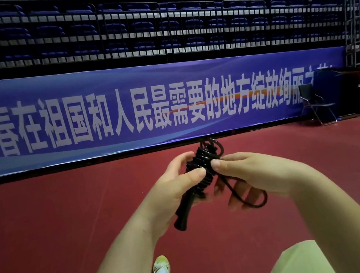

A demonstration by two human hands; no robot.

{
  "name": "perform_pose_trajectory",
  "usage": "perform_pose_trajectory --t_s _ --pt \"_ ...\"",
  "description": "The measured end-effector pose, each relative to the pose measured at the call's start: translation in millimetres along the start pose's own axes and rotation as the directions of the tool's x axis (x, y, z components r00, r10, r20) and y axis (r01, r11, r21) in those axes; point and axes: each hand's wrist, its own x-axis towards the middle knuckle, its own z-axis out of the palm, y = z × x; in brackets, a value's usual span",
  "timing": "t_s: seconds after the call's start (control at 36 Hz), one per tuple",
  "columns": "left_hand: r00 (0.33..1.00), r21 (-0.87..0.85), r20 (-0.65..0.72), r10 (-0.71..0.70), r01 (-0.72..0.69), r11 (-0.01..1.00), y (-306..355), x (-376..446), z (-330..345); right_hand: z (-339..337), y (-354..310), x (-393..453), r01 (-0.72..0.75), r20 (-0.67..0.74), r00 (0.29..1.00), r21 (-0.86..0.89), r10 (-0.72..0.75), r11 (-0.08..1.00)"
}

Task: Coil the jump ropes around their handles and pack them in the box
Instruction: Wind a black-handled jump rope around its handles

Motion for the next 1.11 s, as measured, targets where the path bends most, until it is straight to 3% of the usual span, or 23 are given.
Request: perform_pose_trajectory --t_s 0.08,0.19,0.47,0.64,0.72,0.81,0.94,1.11 --pt "1.0 -0.013 0.01 0.015 -0.015 1.0 1.6 -1.6 -0.4 -3.0 1.0 -2.9 0.013 0.044 0.999 0.083 -0.017 0.997" --pt "0.998 -0.126 -0.069 0.012 -0.021 0.992 2.7 -0.6 0.6 -9.5 2.0 -10.0 0.033 -0.02 0.999 0.167 -0.03 0.985" --pt "0.99 -0.313 -0.14 -0.021 -0.024 0.949 -1.6 3.1 -5.8 -12.1 12.3 -16.7 0.165 -0.139 0.978 0.049 -0.157 0.985" --pt "0.986 -0.197 -0.165 -0.04 0.007 0.98 -7.4 3.9 -2.7 -6.7 16.0 -9.7 0.336 -0.208 0.918 -0.036 -0.336 0.941" --pt "0.966 -0.002 -0.253 0.043 -0.045 0.999 -7.9 5.8 0.1 1.5 14.1 -5.1 0.392 -0.184 0.894 -0.121 -0.408 0.912" --pt "0.951 0.036 -0.3 0.075 -0.067 0.997 -7.0 5.9 0.0 8.2 13.9 -1.4 0.415 -0.141 0.883 -0.211 -0.448 0.885" --pt "0.973 -0.076 -0.229 0.016 -0.034 0.997 -6.1 4.8 -7.6 13.1 13.5 -0.2 0.494 -0.091 0.855 -0.152 -0.51 0.856" --pt "0.997 -0.194 -0.082 0.015 -0.031 0.981 2.3 -3.9 -0.8 14.2 13.9 4.9 0.646 -0.216 0.745 -0.002 -0.631 0.764"
